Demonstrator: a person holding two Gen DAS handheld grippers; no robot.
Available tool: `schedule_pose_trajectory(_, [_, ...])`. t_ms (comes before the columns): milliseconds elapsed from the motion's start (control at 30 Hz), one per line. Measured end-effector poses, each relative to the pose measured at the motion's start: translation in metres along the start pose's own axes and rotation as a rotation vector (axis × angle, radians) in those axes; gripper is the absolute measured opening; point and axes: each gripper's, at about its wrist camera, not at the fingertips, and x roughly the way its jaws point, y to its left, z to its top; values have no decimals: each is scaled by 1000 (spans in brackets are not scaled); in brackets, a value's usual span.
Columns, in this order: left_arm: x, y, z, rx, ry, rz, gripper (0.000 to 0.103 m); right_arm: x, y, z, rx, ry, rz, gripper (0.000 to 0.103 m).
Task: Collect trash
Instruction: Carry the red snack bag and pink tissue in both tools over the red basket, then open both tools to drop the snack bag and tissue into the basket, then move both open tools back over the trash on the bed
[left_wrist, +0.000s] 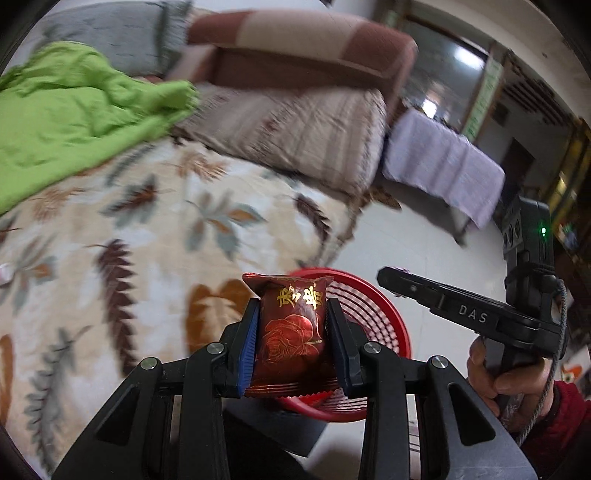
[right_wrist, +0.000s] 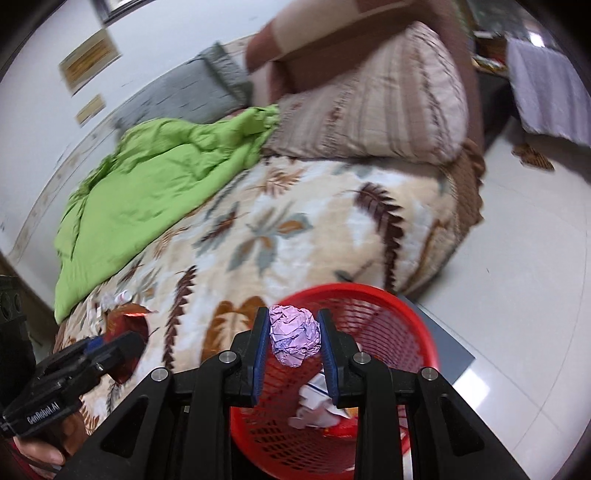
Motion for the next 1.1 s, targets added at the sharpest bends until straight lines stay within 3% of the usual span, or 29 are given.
schedule_pose_trajectory(100, [23,-10,1,22,54,-32,36,3,-15,-3,21,14,-16,33])
schedule_pose_trajectory(167, [29,-18,1,28,68,-35,47,5,-23,-5,37,29,-21,34])
schedule_pose_trajectory(233, [24,-17,1,30,55,-28,56,5,-26,-6,35,30,-28,39])
schedule_pose_trajectory(467, [-9,8,3,0,-14,58,62,5,0,5,-57,30,7,49])
schedule_pose_trajectory(833, [-97,126,-15,-168,-128,330,62,58,127,5,-254,131,202,50])
schedule_pose_trajectory(1100, [-172,255,-45,-364,-190,575,62,114,228,-7,-372,239,333,50])
